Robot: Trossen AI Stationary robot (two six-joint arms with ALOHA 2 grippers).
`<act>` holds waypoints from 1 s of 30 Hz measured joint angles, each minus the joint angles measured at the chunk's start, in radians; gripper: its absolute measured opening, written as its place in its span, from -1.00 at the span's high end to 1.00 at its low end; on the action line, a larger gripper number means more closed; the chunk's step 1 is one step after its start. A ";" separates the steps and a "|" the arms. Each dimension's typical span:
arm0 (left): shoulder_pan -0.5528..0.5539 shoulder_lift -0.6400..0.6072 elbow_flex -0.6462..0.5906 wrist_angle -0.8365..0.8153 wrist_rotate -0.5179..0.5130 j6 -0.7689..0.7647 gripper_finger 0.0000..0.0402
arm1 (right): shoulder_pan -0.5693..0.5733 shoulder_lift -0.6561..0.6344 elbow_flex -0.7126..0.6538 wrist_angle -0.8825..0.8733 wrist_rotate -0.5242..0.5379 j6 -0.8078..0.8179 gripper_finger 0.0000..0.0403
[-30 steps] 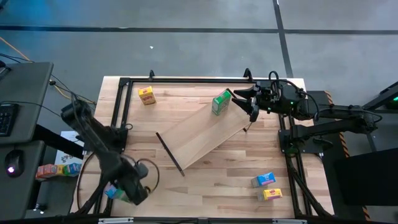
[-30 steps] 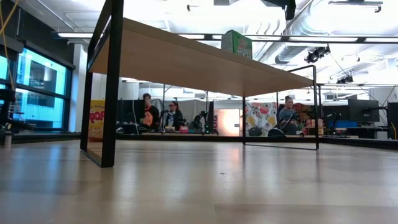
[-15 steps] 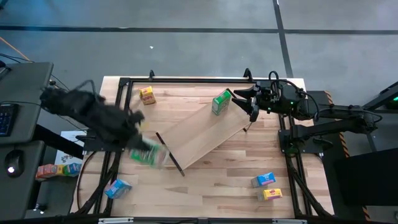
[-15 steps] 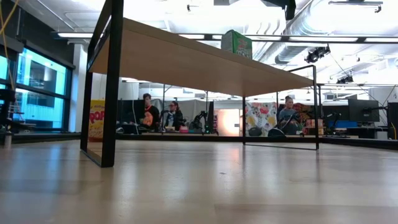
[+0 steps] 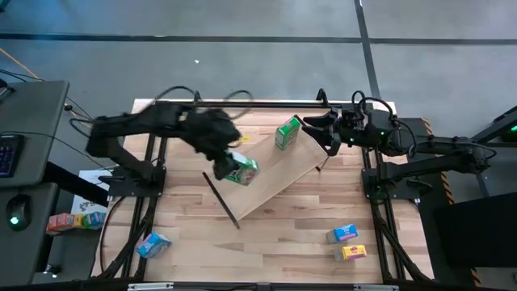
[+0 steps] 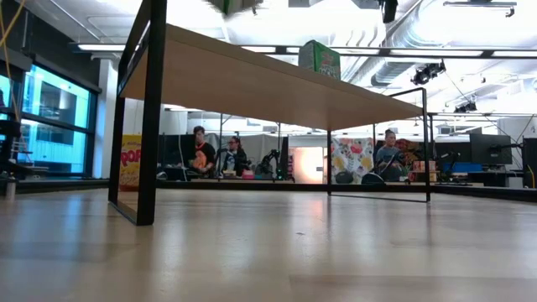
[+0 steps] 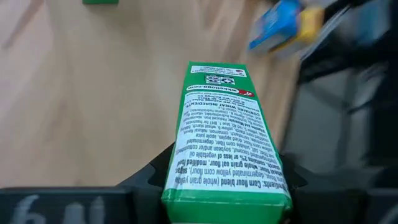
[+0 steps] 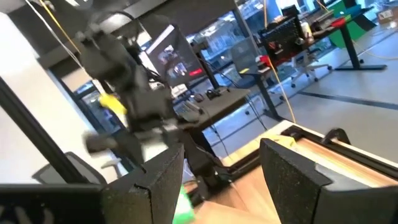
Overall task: Stack cereal on shelf
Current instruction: Put the green cereal box on the shelf align with the other green cereal box
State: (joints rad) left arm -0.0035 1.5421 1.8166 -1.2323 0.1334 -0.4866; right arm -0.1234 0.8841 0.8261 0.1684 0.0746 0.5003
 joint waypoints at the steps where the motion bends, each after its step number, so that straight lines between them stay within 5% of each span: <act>1: 0.002 0.030 0.015 -0.028 -0.013 0.039 0.34 | 0.000 0.000 0.000 0.004 -0.002 0.000 -0.01; 11: -0.009 0.201 0.116 -0.133 -0.098 0.297 0.34 | 0.000 0.000 0.000 -0.001 -0.003 -0.008 -0.01; 22: -0.048 0.216 0.114 -0.133 -0.227 0.402 0.24 | 0.000 0.000 0.000 -0.009 -0.003 -0.011 -0.01; 30: -0.052 0.226 0.114 -0.156 -0.198 0.406 0.16 | 0.000 0.000 0.000 -0.016 -0.003 -0.011 -0.01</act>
State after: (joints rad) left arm -0.0551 1.7684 1.9308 -1.3881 -0.0643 -0.0805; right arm -0.1234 0.8841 0.8261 0.1528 0.0715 0.4896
